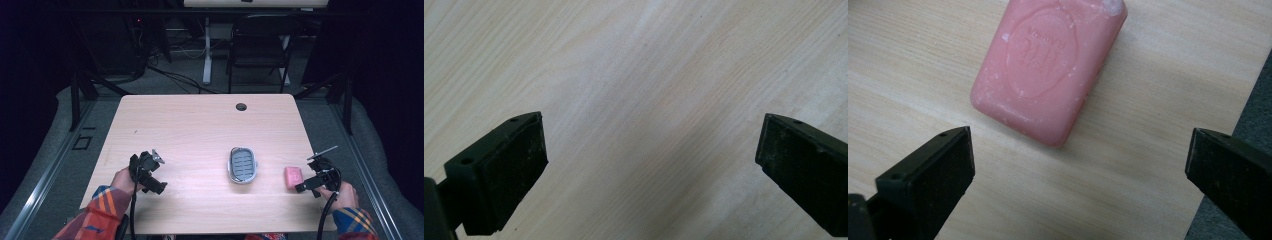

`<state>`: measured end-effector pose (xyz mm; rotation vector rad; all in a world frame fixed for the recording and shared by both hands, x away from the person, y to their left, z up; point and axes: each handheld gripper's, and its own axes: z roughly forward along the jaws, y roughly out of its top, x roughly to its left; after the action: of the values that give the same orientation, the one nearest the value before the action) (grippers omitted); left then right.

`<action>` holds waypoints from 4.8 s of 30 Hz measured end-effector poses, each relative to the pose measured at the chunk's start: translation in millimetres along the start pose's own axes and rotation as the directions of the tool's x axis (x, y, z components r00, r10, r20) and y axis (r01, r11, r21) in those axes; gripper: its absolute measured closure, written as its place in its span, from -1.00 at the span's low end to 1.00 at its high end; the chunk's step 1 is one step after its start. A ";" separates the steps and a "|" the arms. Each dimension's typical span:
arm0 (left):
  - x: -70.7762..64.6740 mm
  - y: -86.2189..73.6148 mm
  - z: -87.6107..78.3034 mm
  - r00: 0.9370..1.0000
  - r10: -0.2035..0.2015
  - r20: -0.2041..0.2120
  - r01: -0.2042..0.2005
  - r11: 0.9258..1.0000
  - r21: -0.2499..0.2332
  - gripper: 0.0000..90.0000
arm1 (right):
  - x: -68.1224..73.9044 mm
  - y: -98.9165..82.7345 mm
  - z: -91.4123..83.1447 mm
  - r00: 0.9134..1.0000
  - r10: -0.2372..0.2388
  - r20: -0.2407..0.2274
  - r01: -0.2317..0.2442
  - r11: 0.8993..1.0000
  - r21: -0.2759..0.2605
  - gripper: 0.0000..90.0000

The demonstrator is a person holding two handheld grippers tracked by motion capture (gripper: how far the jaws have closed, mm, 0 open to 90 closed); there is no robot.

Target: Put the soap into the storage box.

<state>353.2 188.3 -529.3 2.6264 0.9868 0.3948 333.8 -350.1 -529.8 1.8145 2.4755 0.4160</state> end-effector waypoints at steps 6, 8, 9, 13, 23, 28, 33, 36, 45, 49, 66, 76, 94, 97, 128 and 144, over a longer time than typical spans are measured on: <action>1.3 -0.3 0.4 1.000 0.004 0.004 -0.004 1.000 0.006 -1.00 | 2.5 1.2 0.1 1.000 -0.011 -0.001 0.011 1.000 -0.001 -1.00; 1.4 -0.2 0.6 1.000 0.004 0.007 -0.004 1.000 0.006 -1.00 | 2.6 1.7 0.5 1.000 -0.015 -0.005 0.015 1.000 0.004 -1.00; 0.9 -0.2 1.1 1.000 0.003 0.008 -0.003 1.000 0.004 -1.00 | 3.0 1.9 1.2 1.000 -0.016 -0.010 0.016 1.000 0.004 -1.00; 0.5 -0.6 0.0 1.000 0.006 0.011 -0.006 1.000 0.002 -1.00 | 7.0 4.3 1.5 1.000 -0.022 -0.003 0.022 1.000 0.007 -1.00; 1.4 0.2 2.1 1.000 0.007 0.015 -0.007 1.000 0.003 -1.00 | 17.2 19.8 5.1 1.000 -0.023 -0.004 0.023 1.000 0.015 -1.00; -0.1 2.8 3.5 1.000 0.019 0.023 -0.019 1.000 0.008 -1.00 | 20.7 25.6 7.1 1.000 -0.002 0.012 0.002 1.000 -0.002 -1.00; 0.5 2.5 3.8 1.000 0.014 0.025 -0.014 1.000 0.006 -1.00 | 20.3 30.2 8.3 0.999 0.015 0.037 -0.016 1.000 0.006 -1.00; 0.0 2.5 3.5 1.000 0.020 0.024 -0.020 1.000 0.007 -1.00 | 19.6 34.9 13.0 0.998 0.024 0.059 -0.026 0.999 0.035 -1.00; -0.6 1.0 3.2 1.000 0.023 0.020 -0.023 1.000 0.009 -1.00 | 25.9 47.7 20.2 0.996 0.001 0.090 -0.007 0.998 0.066 -1.00; -0.3 0.4 2.6 0.999 0.025 0.021 -0.025 1.000 0.011 -1.00 | 27.8 51.8 23.9 0.997 -0.007 0.081 0.000 0.997 0.076 -1.00; -3.5 5.0 4.5 0.998 0.052 0.020 -0.052 0.999 0.014 -1.00 | 25.9 50.7 25.4 0.997 0.002 0.079 -0.010 0.995 0.102 -0.50; -4.2 5.7 4.1 0.998 0.055 0.015 -0.055 0.998 0.011 -1.00 | 23.6 48.5 29.1 0.999 0.017 0.050 -0.022 0.995 0.093 -0.23; -4.0 5.8 3.5 0.998 0.055 0.016 -0.056 0.998 0.007 -1.00 | 25.8 48.9 25.3 0.999 -0.024 0.035 0.020 0.996 0.091 -0.19; -3.8 5.7 3.6 0.998 0.055 0.018 -0.055 0.998 0.007 -1.00 | 25.6 49.0 21.3 1.000 -0.017 0.023 0.015 0.997 0.074 -0.19; -3.5 4.2 2.4 0.999 0.054 0.001 -0.054 0.999 0.004 -1.00 | 48.9 65.6 -1.8 0.993 -0.116 0.017 0.115 0.992 0.058 -0.18; -3.0 3.8 -0.7 0.998 0.064 -0.005 -0.064 0.998 -0.023 -1.00 | 77.3 85.6 -10.0 0.987 -0.158 0.018 0.158 0.987 0.013 -0.18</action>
<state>353.0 183.7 -527.6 2.6428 0.8958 0.4244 387.4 -255.3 -490.2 1.6019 2.5893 0.3739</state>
